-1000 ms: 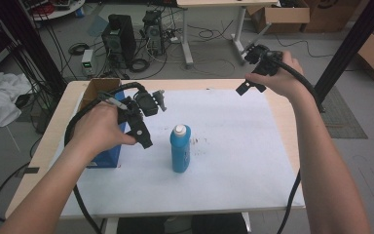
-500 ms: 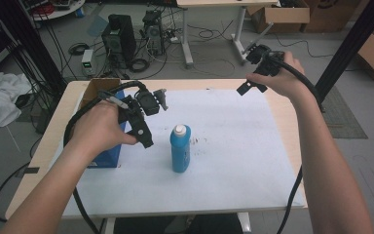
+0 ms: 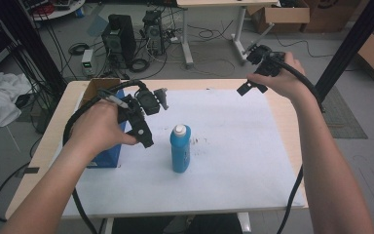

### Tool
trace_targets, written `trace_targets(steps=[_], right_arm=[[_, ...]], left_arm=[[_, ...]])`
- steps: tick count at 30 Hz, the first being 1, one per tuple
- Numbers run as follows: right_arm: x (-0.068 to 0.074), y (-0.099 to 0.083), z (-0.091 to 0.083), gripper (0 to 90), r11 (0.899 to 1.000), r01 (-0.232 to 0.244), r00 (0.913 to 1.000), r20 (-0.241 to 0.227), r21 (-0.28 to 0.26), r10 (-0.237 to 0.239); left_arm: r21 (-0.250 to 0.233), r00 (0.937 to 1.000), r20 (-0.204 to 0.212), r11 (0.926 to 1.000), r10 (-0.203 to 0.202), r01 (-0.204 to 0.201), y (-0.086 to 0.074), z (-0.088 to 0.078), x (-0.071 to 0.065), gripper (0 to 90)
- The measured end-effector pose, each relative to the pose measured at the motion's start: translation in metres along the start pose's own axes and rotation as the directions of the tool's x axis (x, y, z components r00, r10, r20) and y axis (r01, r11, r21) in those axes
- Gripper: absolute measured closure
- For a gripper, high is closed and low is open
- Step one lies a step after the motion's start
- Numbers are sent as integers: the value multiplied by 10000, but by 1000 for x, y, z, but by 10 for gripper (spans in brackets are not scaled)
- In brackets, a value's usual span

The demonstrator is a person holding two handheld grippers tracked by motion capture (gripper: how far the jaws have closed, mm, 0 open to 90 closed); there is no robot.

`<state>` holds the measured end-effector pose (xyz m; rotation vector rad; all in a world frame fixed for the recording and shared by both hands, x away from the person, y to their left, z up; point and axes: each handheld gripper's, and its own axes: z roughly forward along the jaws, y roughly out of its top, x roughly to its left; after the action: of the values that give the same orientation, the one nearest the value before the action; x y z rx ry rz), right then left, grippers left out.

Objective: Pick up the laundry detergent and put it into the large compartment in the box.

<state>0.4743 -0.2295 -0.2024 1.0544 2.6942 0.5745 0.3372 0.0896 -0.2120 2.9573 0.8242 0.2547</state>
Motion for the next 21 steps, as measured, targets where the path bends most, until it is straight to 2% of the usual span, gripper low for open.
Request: trace_targets(steps=[10, 12, 15, 21], right_arm=[[-1, -8, -4, 157, 9999, -33, 10000, -66, -104, 32], [-1, -9, -6, 159, 9999, -26, 10000, -89, -144, 25], [0, -10, -8, 158, 9998, 38, 10000, -87, -185, -40], [2, -12, -9, 158, 9997, 89, 9999, -96, -225, -92]], left_arm=[[-374, 9987, -346, 9986, -376, 363, 3, -8, -8, 142], [-431, 9986, -316, 9983, -417, 403, 4, -9, -9, 142], [-766, 9980, -210, 9953, -602, 584, 6, -14, -13, 141], [-903, 9959, -118, 9920, -898, 884, 9, -16, -17, 146]])
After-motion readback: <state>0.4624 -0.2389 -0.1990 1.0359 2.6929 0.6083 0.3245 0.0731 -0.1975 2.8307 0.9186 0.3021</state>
